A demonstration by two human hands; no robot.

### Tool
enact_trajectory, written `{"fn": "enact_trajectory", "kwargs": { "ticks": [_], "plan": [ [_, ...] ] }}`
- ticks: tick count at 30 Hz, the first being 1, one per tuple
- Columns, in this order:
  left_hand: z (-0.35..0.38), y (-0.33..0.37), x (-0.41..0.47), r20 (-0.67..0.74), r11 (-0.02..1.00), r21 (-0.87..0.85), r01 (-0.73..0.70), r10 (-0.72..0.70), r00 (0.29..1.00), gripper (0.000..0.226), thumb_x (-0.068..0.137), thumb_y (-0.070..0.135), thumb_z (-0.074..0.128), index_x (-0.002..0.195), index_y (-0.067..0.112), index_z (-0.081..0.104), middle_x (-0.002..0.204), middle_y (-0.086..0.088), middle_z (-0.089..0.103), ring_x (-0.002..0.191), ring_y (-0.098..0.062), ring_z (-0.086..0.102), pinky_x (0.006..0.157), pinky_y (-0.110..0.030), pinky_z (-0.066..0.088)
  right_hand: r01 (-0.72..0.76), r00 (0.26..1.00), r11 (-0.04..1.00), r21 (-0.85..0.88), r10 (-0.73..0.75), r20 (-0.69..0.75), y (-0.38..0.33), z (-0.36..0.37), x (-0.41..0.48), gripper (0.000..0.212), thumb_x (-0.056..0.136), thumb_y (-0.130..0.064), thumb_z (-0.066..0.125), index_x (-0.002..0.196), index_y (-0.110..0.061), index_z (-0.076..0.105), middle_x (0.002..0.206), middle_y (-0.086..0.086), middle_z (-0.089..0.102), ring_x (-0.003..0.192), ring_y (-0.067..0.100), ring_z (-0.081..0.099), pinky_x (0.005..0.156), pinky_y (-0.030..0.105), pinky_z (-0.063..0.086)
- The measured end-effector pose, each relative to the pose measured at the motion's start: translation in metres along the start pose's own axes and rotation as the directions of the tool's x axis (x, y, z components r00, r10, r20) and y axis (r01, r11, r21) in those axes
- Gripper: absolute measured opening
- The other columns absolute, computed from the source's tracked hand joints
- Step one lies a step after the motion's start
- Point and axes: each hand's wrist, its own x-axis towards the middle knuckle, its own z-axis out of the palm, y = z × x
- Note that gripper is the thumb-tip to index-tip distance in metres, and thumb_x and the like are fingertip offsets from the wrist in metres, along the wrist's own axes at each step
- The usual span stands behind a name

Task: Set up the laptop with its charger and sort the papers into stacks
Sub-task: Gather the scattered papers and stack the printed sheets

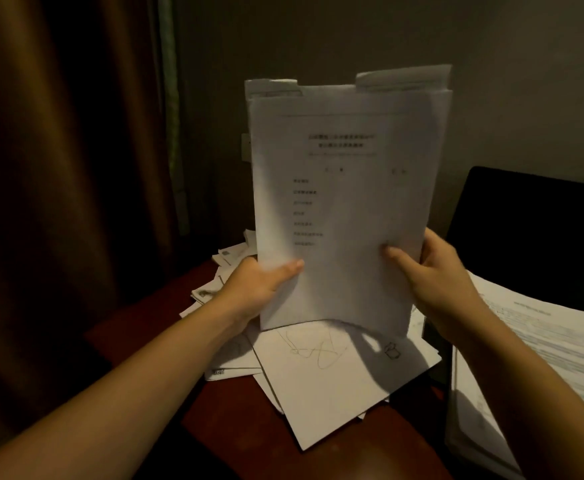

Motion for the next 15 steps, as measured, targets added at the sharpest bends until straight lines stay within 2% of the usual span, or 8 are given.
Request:
{"fn": "enact_trajectory", "kwargs": {
  "ticks": [1, 4, 7, 12, 15],
  "plan": [
    [0.0, 0.001, 0.0, -0.006, 1.0, 0.011, -0.014, 0.015, 1.0, 0.017, 0.092, 0.037, 0.07, 0.106, 0.028, 0.067, 0.104, 0.001, 0.072, 0.096, -0.022, 0.068, 0.083, -0.039, 0.059, 0.0, 1.0, 1.0, -0.019, 0.0, -0.008, -0.004, -0.002, -0.001, 0.025, 0.097, -0.023, 0.061, 0.12, -0.031, 0.056, 0.111, -0.012, 0.065, 0.099, 0.012, 0.065, 0.077, 0.033, 0.057],
    [0.005, 0.012, -0.005, 0.029, 0.998, 0.016, -0.063, 0.063, 0.998, 0.028, 0.094, 0.038, 0.066, 0.119, 0.025, 0.065, 0.111, 0.002, 0.071, 0.104, -0.021, 0.068, 0.093, -0.047, 0.057, 0.048, 0.997, 0.996, -0.075, -0.052, -0.054, -0.017, -0.013, -0.003, 0.026, 0.096, -0.025, 0.062, 0.12, -0.027, 0.055, 0.107, -0.011, 0.064, 0.096, 0.011, 0.063, 0.073, 0.029, 0.054],
    [0.017, 0.023, -0.011, 0.083, 0.994, -0.078, -0.076, 0.082, 0.993, 0.018, 0.095, 0.034, 0.065, 0.112, 0.03, 0.065, 0.109, 0.004, 0.073, 0.104, -0.02, 0.069, 0.093, -0.045, 0.057, 0.051, 0.992, 0.995, -0.091, -0.061, -0.108, -0.027, -0.031, -0.007, 0.03, 0.096, -0.026, 0.062, 0.124, -0.023, 0.056, 0.111, -0.007, 0.065, 0.099, 0.014, 0.064, 0.081, 0.035, 0.055],
    [0.064, 0.036, -0.025, 0.205, 0.942, -0.335, 0.021, 0.051, 0.977, 0.016, 0.096, 0.021, 0.064, 0.111, 0.021, 0.069, 0.106, -0.002, 0.077, 0.098, -0.022, 0.074, 0.088, -0.043, 0.06, 0.032, 0.989, 0.989, -0.143, -0.052, -0.14, -0.032, -0.078, -0.026, 0.033, 0.095, -0.029, 0.062, 0.126, -0.026, 0.054, 0.111, -0.01, 0.064, 0.097, 0.01, 0.063, 0.073, 0.028, 0.05],
    [0.099, 0.035, -0.034, 0.28, 0.913, -0.397, 0.092, 0.025, 0.96, 0.013, 0.098, 0.016, 0.062, 0.109, 0.018, 0.069, 0.108, -0.007, 0.077, 0.099, -0.026, 0.074, 0.087, -0.043, 0.061, 0.007, 0.982, 0.984, -0.178, -0.04, -0.184, -0.025, -0.108, -0.046, 0.032, 0.094, -0.027, 0.064, 0.124, -0.028, 0.053, 0.111, -0.011, 0.065, 0.097, 0.01, 0.065, 0.073, 0.027, 0.05]
  ]
}}
